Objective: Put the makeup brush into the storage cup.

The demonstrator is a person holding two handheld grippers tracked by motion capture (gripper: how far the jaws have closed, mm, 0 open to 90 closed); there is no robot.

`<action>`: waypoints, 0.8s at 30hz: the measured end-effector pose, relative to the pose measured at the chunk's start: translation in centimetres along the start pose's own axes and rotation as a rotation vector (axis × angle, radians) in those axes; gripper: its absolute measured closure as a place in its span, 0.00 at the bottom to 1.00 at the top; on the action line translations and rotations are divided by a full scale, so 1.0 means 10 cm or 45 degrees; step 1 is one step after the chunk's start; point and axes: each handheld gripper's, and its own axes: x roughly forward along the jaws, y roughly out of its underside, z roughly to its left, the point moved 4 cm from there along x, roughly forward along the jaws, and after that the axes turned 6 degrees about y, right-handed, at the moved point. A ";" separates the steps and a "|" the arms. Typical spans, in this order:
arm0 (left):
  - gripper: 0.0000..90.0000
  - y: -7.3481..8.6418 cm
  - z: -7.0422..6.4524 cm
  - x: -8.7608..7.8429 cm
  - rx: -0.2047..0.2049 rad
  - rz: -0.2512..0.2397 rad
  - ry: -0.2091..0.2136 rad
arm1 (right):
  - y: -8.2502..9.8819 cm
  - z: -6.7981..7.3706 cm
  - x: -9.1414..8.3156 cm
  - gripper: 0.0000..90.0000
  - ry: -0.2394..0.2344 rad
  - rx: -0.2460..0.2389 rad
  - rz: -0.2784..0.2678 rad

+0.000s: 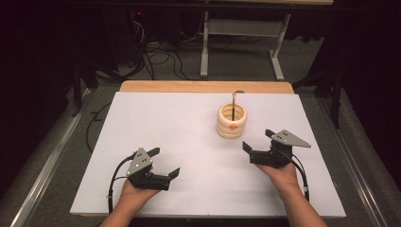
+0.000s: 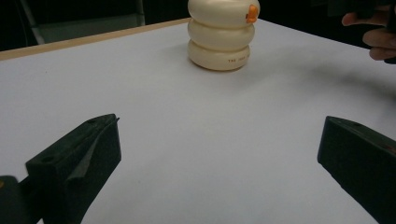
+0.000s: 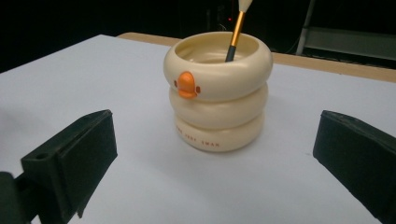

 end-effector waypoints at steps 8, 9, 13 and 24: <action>0.00 0.02 0.00 0.00 -0.004 0.013 -0.005 | 0.10 -0.04 -0.23 0.01 0.015 -0.023 -0.016; 0.00 0.02 0.00 0.00 -0.009 0.010 -0.006 | 0.11 -0.04 -0.25 0.01 0.012 -0.020 -0.020; 0.00 0.03 -0.01 -0.02 -0.018 0.022 -0.008 | 0.17 -0.06 -0.36 0.01 0.021 -0.025 -0.034; 0.00 0.04 -0.01 0.01 -0.021 0.035 0.005 | 0.31 -0.12 -0.51 0.01 0.033 0.012 -0.073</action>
